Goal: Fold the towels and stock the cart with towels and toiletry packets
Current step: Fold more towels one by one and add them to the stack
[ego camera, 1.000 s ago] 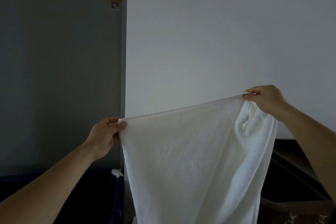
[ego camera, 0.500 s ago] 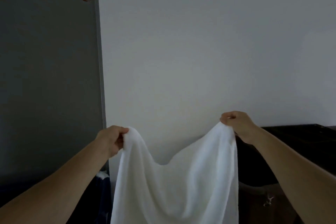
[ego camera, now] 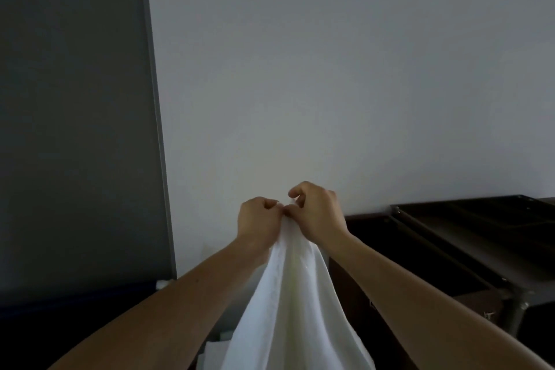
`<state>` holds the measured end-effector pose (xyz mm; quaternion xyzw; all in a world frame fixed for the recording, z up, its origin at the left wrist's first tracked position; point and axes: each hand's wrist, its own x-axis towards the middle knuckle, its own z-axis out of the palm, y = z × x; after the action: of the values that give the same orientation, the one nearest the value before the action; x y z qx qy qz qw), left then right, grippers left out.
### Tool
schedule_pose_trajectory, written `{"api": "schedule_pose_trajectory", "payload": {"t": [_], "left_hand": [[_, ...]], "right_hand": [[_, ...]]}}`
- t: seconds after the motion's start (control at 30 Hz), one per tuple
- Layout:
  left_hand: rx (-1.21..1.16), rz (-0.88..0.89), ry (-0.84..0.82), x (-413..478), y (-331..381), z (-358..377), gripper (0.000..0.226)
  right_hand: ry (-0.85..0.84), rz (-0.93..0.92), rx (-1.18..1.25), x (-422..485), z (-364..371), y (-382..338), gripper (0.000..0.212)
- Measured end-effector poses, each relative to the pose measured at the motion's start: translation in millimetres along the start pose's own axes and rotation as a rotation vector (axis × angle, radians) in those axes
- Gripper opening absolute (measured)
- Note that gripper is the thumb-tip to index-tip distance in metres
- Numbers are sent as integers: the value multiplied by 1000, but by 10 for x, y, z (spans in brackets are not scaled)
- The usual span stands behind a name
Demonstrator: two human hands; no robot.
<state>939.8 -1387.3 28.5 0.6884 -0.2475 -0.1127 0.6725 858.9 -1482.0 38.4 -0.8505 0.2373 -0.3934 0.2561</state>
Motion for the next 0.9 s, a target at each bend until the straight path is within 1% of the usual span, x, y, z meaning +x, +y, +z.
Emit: {"api": "schedule_pose_trajectory", "payload": {"t": [0.1,0.17,0.23,0.3,0.33,0.4,0.47,0.5,0.57,0.7,0.77,0.83,0.9], "left_hand": [[85,52,-40,-23,-22,-12,14],[122,77,-56,-60,-2,-25,16],[143,94,-82,-100,0,-32,18],[127,96,-109,-157,-17,-48,16],[121,111,-126,-182,-30,-66,18],[153,173,-169,-223,-67,-117,23],[196,210,-181,-241,-98,-160,17],[203,217,-164,-242,-111,-185,13],[208,229,-130,-234,-139,-239,18],[165,187,-46,-212,-116,-298,14],[149,167,-16,-203,-84,-309,15],[138,150,-33,-185,-90,-314,18],[112,127,-46,-181,-87,-333,15]], "right_hand": [[-25,12,-2,-21,-45,-29,23],[-67,-26,-31,-57,-57,-62,26],[-148,-66,-74,-88,-60,-102,38],[-267,-55,-85,-105,-92,-148,52],[-320,-33,-50,-107,-119,-171,56],[-397,49,109,-105,-198,-211,67],[-469,145,303,-108,-295,-249,75],[-502,167,375,-105,-343,-263,75],[-551,161,426,-91,-425,-270,70],[-623,41,308,-100,-456,-266,60],[-610,-15,278,-109,-423,-247,57],[-598,-32,280,-89,-394,-200,63],[-622,-34,337,-65,-372,-142,67]]}}
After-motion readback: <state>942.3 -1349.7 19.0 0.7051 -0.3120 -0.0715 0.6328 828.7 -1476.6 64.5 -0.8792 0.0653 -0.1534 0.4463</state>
